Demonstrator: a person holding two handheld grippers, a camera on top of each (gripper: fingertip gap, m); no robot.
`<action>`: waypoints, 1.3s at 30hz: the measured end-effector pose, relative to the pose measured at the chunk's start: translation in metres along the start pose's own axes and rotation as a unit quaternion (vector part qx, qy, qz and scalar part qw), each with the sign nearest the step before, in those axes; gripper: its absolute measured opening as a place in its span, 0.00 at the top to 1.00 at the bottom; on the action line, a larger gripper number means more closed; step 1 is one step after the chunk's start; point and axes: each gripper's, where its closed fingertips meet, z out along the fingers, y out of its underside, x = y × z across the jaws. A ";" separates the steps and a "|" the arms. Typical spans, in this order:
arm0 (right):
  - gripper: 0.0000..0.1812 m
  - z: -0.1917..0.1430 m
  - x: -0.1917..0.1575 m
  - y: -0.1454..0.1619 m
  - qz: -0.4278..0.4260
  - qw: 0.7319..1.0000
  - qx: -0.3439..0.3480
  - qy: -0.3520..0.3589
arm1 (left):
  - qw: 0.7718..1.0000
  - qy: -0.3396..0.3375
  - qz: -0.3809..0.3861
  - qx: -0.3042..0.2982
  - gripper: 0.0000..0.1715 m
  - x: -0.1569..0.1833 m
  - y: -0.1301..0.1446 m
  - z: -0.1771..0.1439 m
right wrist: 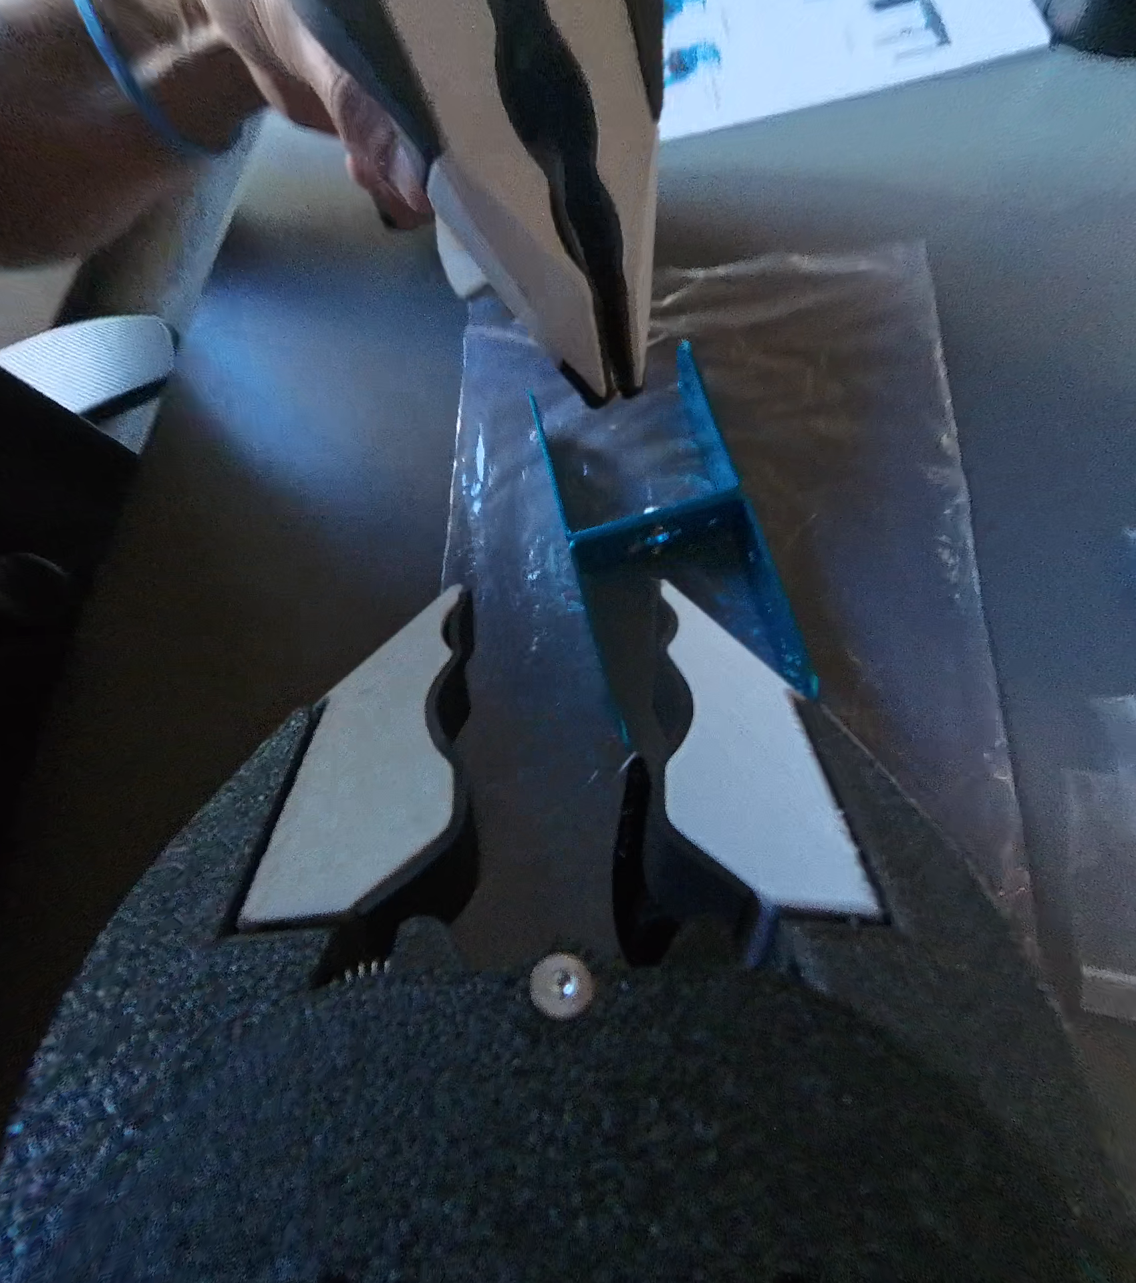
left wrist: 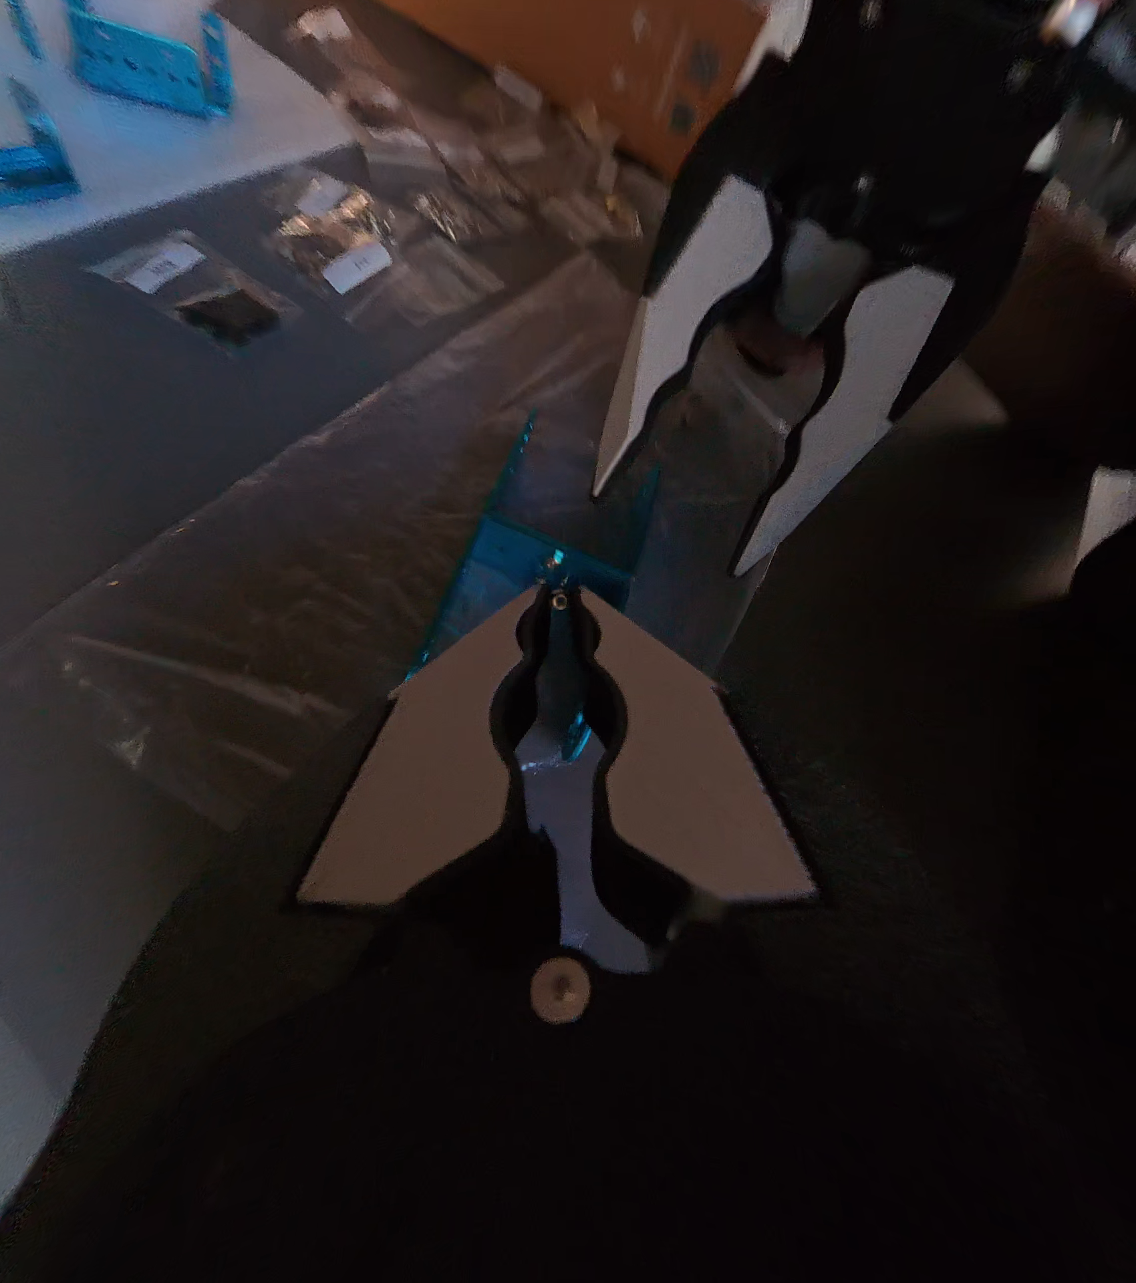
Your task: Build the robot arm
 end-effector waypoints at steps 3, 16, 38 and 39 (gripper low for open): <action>0.73 0.009 0.004 0.005 -0.004 0.999 -0.022 0.034 | 0.998 0.019 0.035 -0.053 0.98 0.002 0.012 0.015; 0.81 0.021 0.004 0.001 0.029 1.000 -0.007 -0.009 | 0.992 0.055 0.065 -0.095 0.98 -0.002 0.016 0.030; 0.79 0.027 0.007 0.000 0.030 0.999 0.001 -0.013 | 0.991 0.068 0.075 -0.086 0.98 -0.002 0.012 0.029; 0.79 0.027 0.006 -0.001 0.030 0.999 0.001 -0.015 | 0.991 0.062 0.082 -0.089 0.98 -0.003 0.012 0.029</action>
